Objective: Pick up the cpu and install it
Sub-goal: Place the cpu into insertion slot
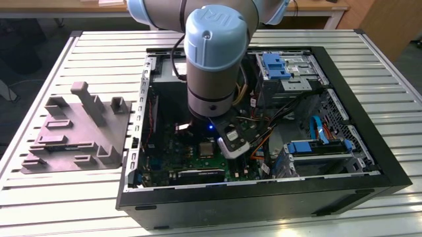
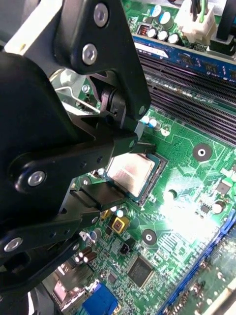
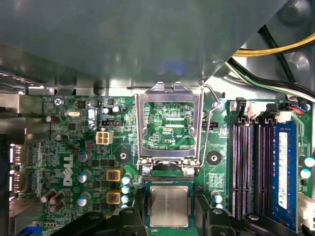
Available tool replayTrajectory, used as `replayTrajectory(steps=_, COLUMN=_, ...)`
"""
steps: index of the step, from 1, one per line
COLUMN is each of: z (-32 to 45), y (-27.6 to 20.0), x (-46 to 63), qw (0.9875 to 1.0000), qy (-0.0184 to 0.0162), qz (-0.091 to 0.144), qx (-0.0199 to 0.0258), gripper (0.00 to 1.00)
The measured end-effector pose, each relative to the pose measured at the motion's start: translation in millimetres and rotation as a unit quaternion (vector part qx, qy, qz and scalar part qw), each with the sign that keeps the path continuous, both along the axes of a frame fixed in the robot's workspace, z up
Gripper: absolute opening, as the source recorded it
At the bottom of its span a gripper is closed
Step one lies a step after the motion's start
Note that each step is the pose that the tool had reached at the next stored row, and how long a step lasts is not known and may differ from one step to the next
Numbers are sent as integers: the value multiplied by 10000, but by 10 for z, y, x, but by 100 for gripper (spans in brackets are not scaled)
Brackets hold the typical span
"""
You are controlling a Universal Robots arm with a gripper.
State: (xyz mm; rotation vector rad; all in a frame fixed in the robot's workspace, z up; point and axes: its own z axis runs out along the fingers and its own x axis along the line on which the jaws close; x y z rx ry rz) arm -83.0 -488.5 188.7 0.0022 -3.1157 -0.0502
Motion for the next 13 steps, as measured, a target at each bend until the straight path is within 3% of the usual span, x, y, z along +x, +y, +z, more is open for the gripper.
replayTrajectory(steps=13, z=2, y=-3, x=6, qw=10000, qy=2, qz=-5, qx=-6, gripper=47)
